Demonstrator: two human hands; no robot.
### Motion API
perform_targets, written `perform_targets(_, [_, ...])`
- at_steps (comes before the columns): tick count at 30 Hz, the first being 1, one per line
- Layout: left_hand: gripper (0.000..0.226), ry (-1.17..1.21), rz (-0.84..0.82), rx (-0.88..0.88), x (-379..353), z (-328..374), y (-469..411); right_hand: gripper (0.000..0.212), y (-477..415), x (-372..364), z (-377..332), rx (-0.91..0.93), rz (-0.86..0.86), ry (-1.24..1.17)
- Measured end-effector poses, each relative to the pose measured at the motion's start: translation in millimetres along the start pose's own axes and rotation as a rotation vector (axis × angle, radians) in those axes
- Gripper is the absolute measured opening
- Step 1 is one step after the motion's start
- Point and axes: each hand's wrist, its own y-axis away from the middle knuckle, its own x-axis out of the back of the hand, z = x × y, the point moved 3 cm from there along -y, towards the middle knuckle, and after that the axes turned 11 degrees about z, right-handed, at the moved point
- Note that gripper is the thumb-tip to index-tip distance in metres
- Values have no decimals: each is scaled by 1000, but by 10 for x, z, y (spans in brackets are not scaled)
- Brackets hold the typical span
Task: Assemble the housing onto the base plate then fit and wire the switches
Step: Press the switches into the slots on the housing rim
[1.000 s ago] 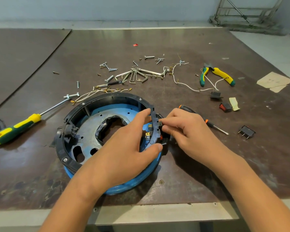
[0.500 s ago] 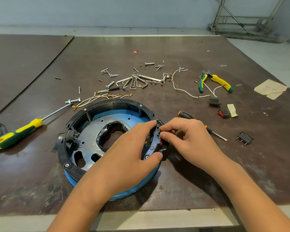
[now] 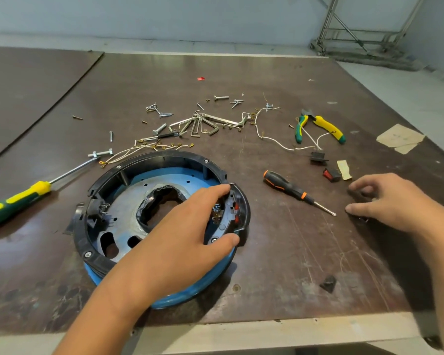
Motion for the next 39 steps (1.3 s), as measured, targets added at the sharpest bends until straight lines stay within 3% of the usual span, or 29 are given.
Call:
perform_targets(3, [78, 6, 1, 8, 1, 7, -3, 29, -33, -28, 46, 6, 4, -37])
perform_targets(9, [82, 22, -33, 29, 7, 6, 8, 35, -49, -62, 32, 26, -39, -98])
perform_targets(13, [83, 14, -54, 35, 4, 4, -1, 32, -21, -50, -77, 172, 77, -177])
perform_targets(17, [80, 56, -99, 78, 7, 19, 59, 30, 103, -20, -274, 309, 165, -585])
perform_targets(22, [83, 57, -105, 101, -39, 85, 161, 38, 418, -108, -736, 531, -102, -1076])
perform_targets(25, [88, 117, -84, 126, -34, 72, 110, 42, 506, -202, -891, 484, -323, -1290])
perform_targets(33, [52, 150, -41, 85, -20, 191, 60, 41, 545, -410, -1018, 447, -624, -1469])
perform_targets(39, [90, 139, 28, 51, -43, 115, 58, 43, 553, -445, -1061, 485, -719, -1555])
